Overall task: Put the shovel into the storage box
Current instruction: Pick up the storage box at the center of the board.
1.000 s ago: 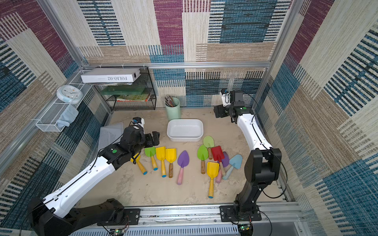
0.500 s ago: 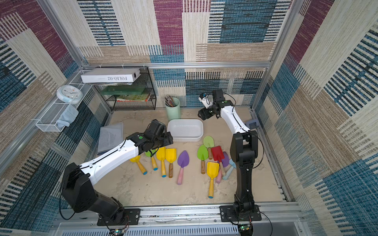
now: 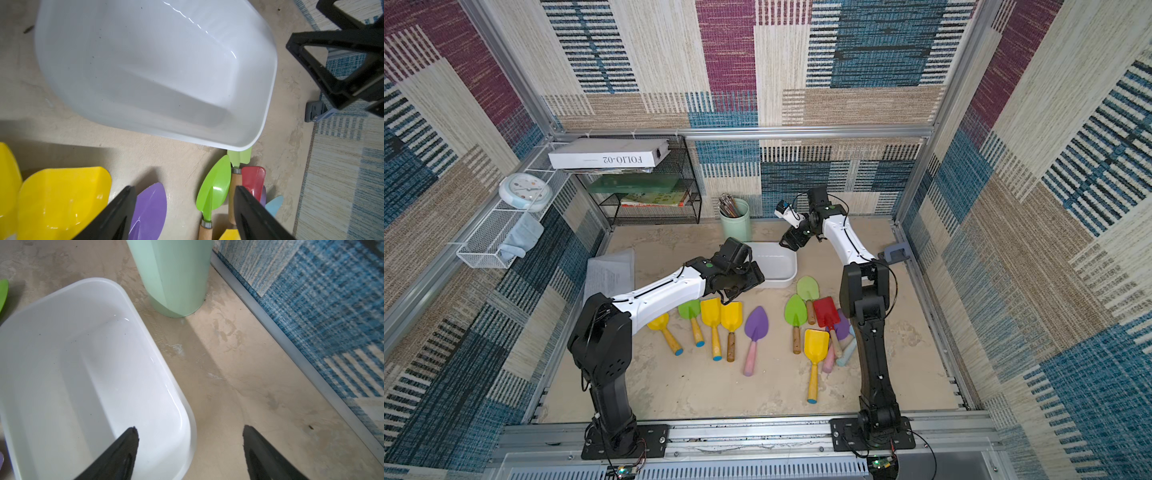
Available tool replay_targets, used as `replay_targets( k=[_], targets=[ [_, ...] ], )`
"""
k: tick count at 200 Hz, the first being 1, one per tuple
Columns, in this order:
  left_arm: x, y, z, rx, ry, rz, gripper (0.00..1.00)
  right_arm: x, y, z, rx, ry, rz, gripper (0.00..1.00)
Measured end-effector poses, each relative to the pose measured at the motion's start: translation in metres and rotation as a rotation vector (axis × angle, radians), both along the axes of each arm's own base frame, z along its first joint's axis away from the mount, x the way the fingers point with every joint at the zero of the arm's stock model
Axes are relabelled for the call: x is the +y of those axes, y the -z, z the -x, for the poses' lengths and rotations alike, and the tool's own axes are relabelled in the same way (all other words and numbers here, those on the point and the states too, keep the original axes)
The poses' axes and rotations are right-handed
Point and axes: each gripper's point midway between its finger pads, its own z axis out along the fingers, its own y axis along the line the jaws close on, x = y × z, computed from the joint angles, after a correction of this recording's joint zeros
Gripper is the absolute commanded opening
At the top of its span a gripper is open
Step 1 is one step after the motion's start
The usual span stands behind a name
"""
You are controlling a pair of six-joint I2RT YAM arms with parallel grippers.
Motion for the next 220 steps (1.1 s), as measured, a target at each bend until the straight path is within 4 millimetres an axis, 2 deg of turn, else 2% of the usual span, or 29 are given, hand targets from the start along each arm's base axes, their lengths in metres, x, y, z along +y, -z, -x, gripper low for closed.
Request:
replay_targets(
  k=[45,85,132,198,220],
  targets=[
    [-0.009,0.018,-0.013,0.043,-0.048,0.007,0.78,0.006,0.006,-0.007,-0.031,-0.055,0.003,0.79],
    [-0.017,0.025,-0.032,0.042,-0.094,0.015,0.77,0.012,0.015,-0.011,-0.044,-0.083,0.009,0.78],
    [-0.022,0.036,-0.048,0.056,-0.126,0.014,0.73,0.020,0.033,-0.009,-0.025,-0.107,0.020,0.78],
    [-0.011,0.049,-0.061,0.084,-0.177,-0.019,0.55,0.022,0.040,-0.015,-0.042,-0.110,0.019,0.75],
    [-0.010,0.053,-0.063,0.095,-0.182,-0.028,0.44,0.023,0.041,-0.018,-0.055,-0.112,0.019,0.73]
  ],
)
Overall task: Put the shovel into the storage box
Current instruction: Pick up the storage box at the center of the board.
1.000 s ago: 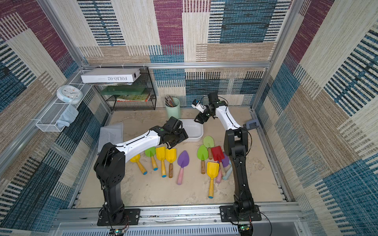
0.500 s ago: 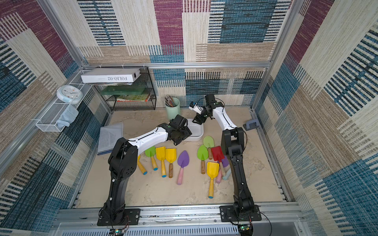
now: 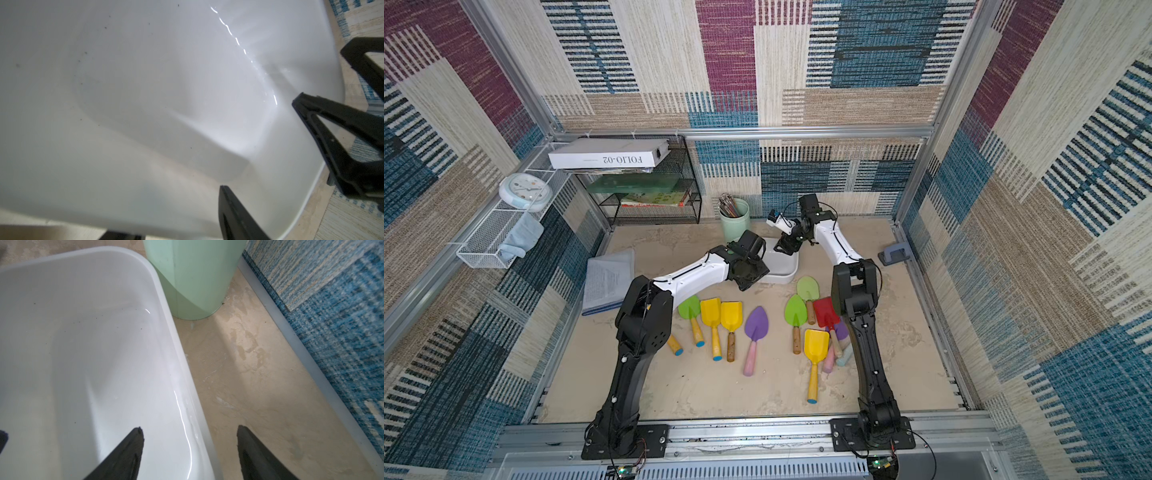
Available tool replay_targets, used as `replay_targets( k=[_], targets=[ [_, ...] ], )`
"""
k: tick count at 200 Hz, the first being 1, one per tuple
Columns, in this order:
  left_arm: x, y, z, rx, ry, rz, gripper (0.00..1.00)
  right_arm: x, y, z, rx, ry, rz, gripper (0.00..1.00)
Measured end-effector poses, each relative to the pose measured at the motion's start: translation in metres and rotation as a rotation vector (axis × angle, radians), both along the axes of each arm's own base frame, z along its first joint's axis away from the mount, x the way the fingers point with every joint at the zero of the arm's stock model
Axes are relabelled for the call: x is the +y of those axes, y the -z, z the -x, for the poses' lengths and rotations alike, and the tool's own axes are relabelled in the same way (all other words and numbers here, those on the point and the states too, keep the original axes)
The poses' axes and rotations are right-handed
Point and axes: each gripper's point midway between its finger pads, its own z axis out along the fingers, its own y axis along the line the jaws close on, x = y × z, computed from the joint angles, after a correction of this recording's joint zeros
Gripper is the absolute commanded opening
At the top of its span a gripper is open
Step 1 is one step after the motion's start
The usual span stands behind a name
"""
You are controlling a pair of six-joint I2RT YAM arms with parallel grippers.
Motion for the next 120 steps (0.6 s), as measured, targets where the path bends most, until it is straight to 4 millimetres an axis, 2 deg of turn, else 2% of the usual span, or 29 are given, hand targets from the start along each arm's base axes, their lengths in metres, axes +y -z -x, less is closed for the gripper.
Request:
replay_targets(
  k=[31,68,83,98,120],
  targets=[
    [-0.002,0.002,-0.006,0.002,-0.008,0.003,0.23,0.000,0.001,-0.001,-0.003,0.000,0.002,0.70],
    [-0.001,0.004,-0.009,0.009,-0.004,-0.005,0.09,0.001,0.004,0.000,0.002,0.001,0.006,0.68],
    [0.001,0.006,-0.005,0.022,0.007,-0.019,0.00,0.002,0.010,0.003,0.016,-0.001,0.013,0.66],
    [0.002,0.006,-0.004,0.025,0.011,-0.030,0.00,0.001,0.014,0.007,0.029,0.002,0.026,0.63],
    [0.006,0.005,0.000,0.038,0.020,-0.046,0.00,0.001,0.008,0.016,0.042,0.010,0.033,0.61]
  ],
)
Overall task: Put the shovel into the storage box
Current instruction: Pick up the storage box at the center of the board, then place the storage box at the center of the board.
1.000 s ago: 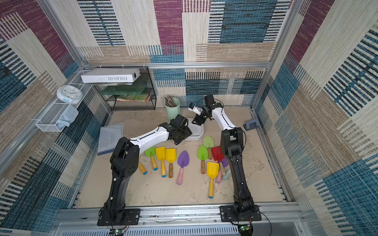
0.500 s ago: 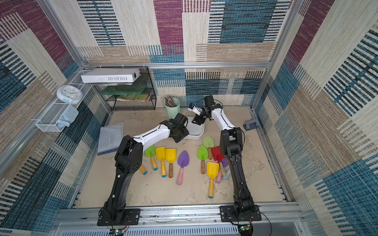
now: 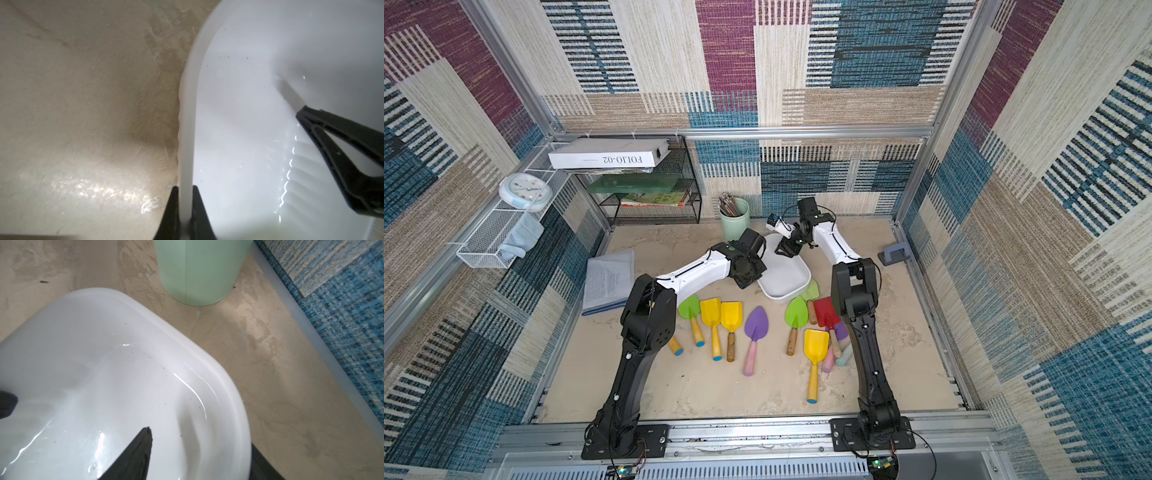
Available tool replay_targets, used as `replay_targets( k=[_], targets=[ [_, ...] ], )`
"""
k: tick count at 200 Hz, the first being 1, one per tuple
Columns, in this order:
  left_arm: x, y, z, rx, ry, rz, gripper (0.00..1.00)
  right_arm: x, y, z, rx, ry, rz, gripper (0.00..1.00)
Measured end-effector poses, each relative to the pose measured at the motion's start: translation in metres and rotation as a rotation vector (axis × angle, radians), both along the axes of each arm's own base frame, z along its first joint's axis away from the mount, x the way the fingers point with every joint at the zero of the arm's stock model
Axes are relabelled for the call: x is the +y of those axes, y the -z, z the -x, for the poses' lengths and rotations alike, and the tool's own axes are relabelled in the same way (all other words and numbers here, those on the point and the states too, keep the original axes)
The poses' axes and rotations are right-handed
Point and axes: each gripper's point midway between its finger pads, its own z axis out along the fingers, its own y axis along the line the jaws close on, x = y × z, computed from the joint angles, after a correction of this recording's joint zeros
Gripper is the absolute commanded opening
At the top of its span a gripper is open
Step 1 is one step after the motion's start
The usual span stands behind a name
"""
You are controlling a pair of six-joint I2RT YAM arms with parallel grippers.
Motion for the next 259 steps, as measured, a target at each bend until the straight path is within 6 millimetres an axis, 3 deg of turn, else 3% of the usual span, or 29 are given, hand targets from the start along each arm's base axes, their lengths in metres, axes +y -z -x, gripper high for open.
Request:
replay_targets(
  k=[38,91,128,188,259],
  targets=[
    [0.011,-0.011,0.001,-0.001,0.032,-0.049,0.00,-0.002,-0.010,0.018,0.044,0.073,0.013,0.63],
    [0.030,-0.040,-0.021,-0.081,0.057,-0.116,0.00,-0.003,-0.016,0.029,0.110,0.273,0.033,0.61],
    [0.043,-0.045,-0.037,-0.109,0.099,-0.163,0.00,-0.001,-0.009,0.043,0.169,0.393,0.054,0.46],
    [0.062,-0.031,-0.040,-0.066,0.192,-0.230,0.00,0.001,0.013,0.057,0.253,0.560,0.058,0.00],
    [0.056,-0.018,-0.031,-0.025,0.319,-0.223,0.00,-0.006,0.022,0.082,0.306,0.739,0.067,0.00]
  ],
)
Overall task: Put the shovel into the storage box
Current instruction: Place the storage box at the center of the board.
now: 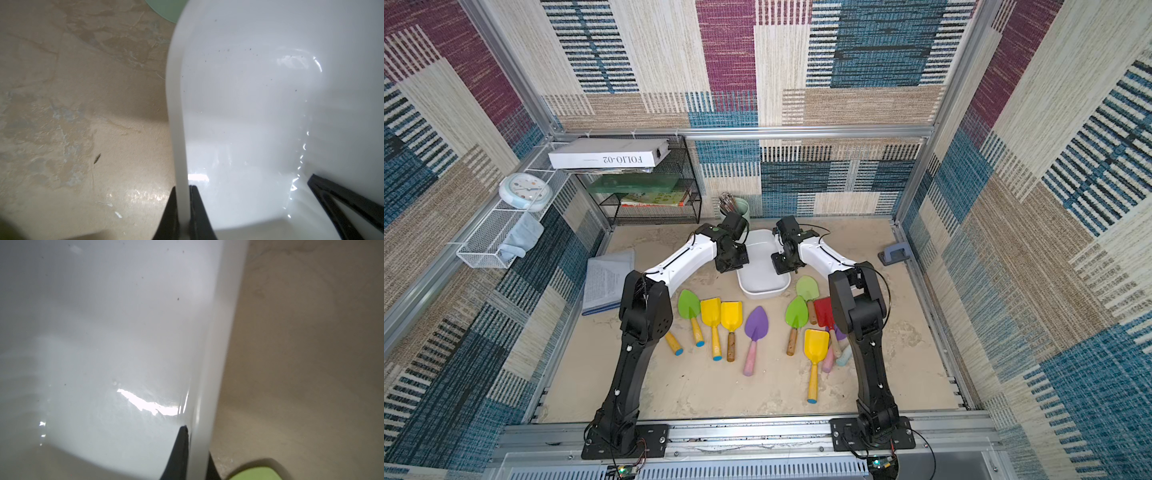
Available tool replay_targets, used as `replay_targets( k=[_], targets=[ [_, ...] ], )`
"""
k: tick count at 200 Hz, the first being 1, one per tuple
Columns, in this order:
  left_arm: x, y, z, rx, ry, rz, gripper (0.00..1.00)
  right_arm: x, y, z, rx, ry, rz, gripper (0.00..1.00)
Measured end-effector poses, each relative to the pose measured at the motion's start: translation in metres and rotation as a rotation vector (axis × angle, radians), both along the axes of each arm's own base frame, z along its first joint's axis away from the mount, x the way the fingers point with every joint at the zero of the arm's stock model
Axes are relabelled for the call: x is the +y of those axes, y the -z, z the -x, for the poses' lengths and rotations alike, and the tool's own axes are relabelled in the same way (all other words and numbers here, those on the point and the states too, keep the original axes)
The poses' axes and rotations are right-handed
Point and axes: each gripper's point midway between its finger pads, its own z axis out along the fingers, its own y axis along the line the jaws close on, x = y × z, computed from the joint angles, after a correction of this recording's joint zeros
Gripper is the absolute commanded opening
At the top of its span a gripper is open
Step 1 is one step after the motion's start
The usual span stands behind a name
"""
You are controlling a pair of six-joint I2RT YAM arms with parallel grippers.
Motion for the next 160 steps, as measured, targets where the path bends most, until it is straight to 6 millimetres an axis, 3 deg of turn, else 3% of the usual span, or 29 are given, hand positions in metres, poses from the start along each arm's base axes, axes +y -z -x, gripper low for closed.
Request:
replay_targets(
  k=[71,112,160],
  targets=[
    [0.002,0.009,0.005,0.019,0.046,-0.023,0.00,0.003,0.012,0.011,0.000,0.059,-0.010,0.00],
    [-0.001,0.011,0.008,0.030,0.059,-0.012,0.16,0.000,0.013,0.012,-0.005,0.073,-0.003,0.00],
    [-0.007,0.014,0.011,0.038,0.109,-0.010,0.27,-0.007,0.016,0.027,0.013,0.072,0.011,0.00]
  ],
)
